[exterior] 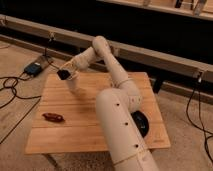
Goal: Place the eraser in the ceramic cup
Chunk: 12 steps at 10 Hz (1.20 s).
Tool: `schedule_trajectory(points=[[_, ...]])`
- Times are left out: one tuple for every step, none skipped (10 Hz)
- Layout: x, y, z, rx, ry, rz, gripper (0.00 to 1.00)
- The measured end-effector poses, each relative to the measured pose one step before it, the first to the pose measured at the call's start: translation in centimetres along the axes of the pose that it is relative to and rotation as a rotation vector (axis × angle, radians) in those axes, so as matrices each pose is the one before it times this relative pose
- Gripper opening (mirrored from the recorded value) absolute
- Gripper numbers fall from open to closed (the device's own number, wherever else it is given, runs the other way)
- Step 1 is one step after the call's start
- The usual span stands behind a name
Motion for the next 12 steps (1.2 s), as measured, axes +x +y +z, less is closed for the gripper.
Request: schedule_trajectory(points=[[-0.120, -0.087, 0.301, 0.00388, 0.00541, -0.00066, 0.00], [-0.297, -0.187, 0.393, 0.00243, 0.00547, 0.00296, 0.00], [-0.197, -0.194, 0.333, 0.00321, 0.00555, 0.00474, 0.00], [-0.126, -0.188, 0.238, 0.00297, 0.00525, 0.00719, 0.00], [-0.196, -0.265, 0.228, 0.00168, 0.00543, 0.01417, 0.00], [-0.206, -0.580, 0.137, 0.00692, 0.00845, 0.02674, 0.00], [-0.115, -0.310, -0.001, 0.00403, 0.00275, 0.01653, 0.00], [-0.188, -0.341, -0.023, 0.00337, 0.00117, 0.02027, 0.00], [-0.160, -0.252, -0.119, 0.00136, -0.00083, 0.01677, 0.02], [-0.160, -0.172, -0.135, -0.00086, -0.00201, 0.01354, 0.10], [-0.095, -0.068, -0.128, -0.00086, -0.00282, 0.00875, 0.18], [-0.166, -0.045, -0.228, -0.00250, -0.00686, 0.01039, 0.30]])
